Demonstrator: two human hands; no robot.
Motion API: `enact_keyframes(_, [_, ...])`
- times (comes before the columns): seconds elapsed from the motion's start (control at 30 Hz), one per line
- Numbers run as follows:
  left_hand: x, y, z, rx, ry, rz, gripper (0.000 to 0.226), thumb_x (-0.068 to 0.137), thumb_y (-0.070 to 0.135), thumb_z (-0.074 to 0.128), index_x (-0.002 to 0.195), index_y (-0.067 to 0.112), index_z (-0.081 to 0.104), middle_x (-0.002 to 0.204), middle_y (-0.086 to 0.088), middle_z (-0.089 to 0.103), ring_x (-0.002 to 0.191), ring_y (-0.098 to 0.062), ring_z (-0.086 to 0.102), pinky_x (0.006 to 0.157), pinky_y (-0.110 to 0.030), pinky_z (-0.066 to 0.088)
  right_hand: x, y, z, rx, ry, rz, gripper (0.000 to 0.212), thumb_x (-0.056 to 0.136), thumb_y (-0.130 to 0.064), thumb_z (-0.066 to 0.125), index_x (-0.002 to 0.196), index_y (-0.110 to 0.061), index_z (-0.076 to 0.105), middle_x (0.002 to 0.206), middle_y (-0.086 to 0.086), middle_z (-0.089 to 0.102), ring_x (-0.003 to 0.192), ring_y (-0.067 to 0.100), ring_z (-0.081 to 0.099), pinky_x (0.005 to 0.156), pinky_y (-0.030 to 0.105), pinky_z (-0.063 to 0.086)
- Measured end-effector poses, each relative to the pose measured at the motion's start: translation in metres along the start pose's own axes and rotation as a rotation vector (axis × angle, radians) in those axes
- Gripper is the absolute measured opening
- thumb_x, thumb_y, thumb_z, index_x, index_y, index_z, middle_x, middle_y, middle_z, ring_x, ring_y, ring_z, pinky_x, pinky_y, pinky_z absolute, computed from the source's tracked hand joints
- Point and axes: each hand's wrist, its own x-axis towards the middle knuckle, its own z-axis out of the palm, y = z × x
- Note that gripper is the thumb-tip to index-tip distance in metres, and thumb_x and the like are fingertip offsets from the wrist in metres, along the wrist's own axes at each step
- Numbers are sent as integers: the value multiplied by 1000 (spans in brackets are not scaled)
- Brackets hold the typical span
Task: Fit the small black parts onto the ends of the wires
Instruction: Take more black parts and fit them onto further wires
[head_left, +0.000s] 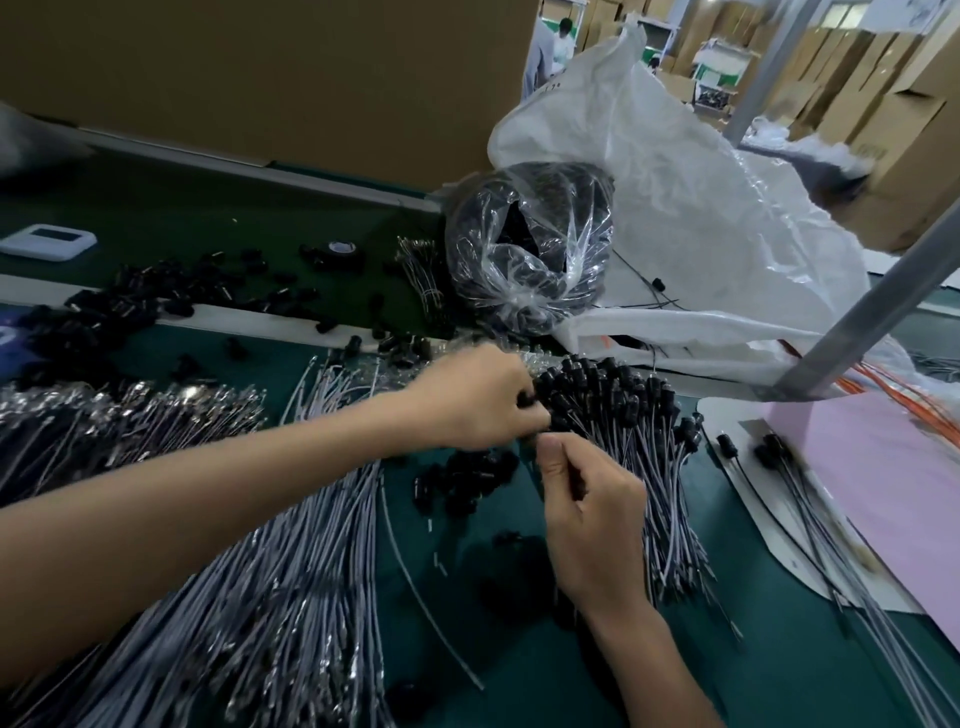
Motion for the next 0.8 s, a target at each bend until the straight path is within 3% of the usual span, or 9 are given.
enact_keyframes(0.07, [-10,8,2,117,-25,-4,39,94,45,52,78,12,66,71,-2,63,67,-22,59,54,-30,38,0,-1,0,-12,-20,-18,29,99,-21,50,78,-9,66,62,-12,53,60,6,50,54,10,30])
enact_keyframes(0.17, [-23,9,-9,136,-10,-32,44,95,58,46,106,20,65,91,1,66,87,-21,60,70,-35,47,-2,-2,1,-27,-43,-37,25,99,-17,52,83,-7,69,67,-5,60,62,9,50,56,10,33])
enact_keyframes(0.27, [-44,5,-28,-83,-64,-26,37,99,48,48,116,21,67,111,2,70,102,-17,62,90,-38,50,-3,-5,2,-56,-65,-47,18,98,-15,57,88,-7,70,72,-5,63,65,6,52,61,8,36])
enact_keyframes(0.33, [-65,-4,-41,-106,-56,-59,27,99,35,54,116,22,70,114,3,70,104,-13,63,95,-35,50,-4,-8,2,-65,-102,-68,11,95,-11,61,94,-8,72,83,-2,70,74,6,60,69,7,42])
enact_keyframes(0.43, [-103,-23,-51,-129,81,-212,16,95,18,62,104,23,74,102,6,72,91,-7,64,89,-28,51,-4,-16,1,-60,-235,-108,13,91,-5,64,99,-9,74,93,-1,73,85,11,65,79,18,51])
enact_keyframes(0.53, [-134,-31,-44,-189,300,-337,12,92,12,66,95,20,76,77,14,67,72,2,61,78,-27,53,-8,-28,3,-76,-402,-155,9,90,-16,68,96,-13,74,91,-4,71,84,11,62,78,28,51])
enact_keyframes(0.63, [-147,-28,-34,-273,392,-377,9,90,19,70,93,14,76,66,7,70,57,-14,69,60,-36,61,-18,-40,10,-145,-559,-202,21,89,-39,67,92,-19,72,87,-8,65,83,10,55,73,30,47])
enact_keyframes(0.7, [-147,-24,-34,-316,447,-382,11,90,23,70,90,13,76,61,3,70,54,-11,69,61,-38,61,-25,-46,16,-223,-616,-222,25,87,-45,66,92,-20,69,89,-7,59,86,12,54,69,32,47])
enact_keyframes(0.8, [-147,-14,-46,-331,398,-376,12,90,28,69,87,18,75,63,5,71,55,-2,65,68,-33,60,-27,-51,23,-284,-587,-217,15,88,-33,65,87,-18,65,86,-8,55,89,14,53,66,31,43])
